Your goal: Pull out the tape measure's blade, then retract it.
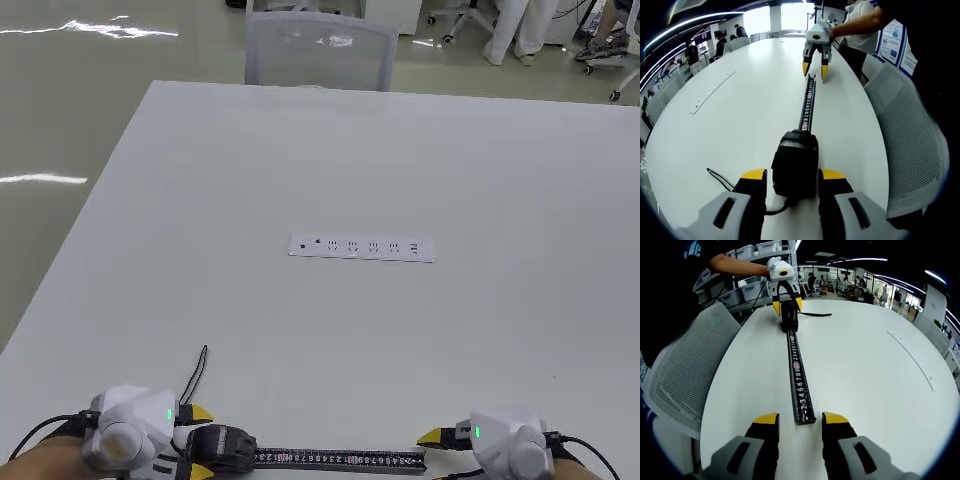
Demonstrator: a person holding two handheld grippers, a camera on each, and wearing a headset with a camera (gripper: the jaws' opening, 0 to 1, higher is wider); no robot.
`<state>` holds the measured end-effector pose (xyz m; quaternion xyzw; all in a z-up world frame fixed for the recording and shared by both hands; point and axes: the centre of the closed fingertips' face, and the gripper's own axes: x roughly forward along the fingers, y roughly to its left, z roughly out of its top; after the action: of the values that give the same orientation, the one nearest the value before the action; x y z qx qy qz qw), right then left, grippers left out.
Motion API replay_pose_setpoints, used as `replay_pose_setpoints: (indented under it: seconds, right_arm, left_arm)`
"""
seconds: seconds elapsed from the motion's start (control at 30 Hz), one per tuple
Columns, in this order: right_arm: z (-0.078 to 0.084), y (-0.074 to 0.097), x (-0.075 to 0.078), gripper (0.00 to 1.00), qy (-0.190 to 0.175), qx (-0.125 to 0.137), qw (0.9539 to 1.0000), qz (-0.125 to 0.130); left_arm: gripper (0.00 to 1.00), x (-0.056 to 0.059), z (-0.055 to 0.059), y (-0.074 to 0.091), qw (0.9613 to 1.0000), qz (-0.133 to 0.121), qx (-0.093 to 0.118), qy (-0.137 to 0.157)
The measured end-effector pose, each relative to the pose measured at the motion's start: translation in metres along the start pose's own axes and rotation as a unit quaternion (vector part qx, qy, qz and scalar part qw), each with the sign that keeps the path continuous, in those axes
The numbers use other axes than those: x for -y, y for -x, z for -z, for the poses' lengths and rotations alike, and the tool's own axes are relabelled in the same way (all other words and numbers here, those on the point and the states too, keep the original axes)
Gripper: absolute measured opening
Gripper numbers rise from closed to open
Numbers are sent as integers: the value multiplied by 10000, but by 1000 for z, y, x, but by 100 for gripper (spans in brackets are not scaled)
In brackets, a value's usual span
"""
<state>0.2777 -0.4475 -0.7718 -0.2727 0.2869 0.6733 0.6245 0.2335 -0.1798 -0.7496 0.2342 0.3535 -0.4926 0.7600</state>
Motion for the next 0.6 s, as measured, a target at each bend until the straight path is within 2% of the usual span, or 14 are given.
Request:
replay_pose_setpoints:
  seconds: [0.23, 0.47, 0.53, 0.6]
  right_arm:
    - [-3, 9, -2, 40, -195, 33, 9996, 203]
    - [-3, 18, -7, 46, -367, 84, 9986, 383]
    - [-7, 22, -6, 47, -453, 162, 9976, 503]
    - [-10, 26, -4, 49, -726, 279, 9946, 686]
  left_arm:
    - [45, 1, 1, 7, 9996, -183, 35, 227]
    - [46, 6, 1, 14, 9986, -396, 130, 320]
    - [49, 6, 0, 16, 9976, -505, 165, 447]
    - [50, 8, -1, 18, 9967, -577, 241, 519]
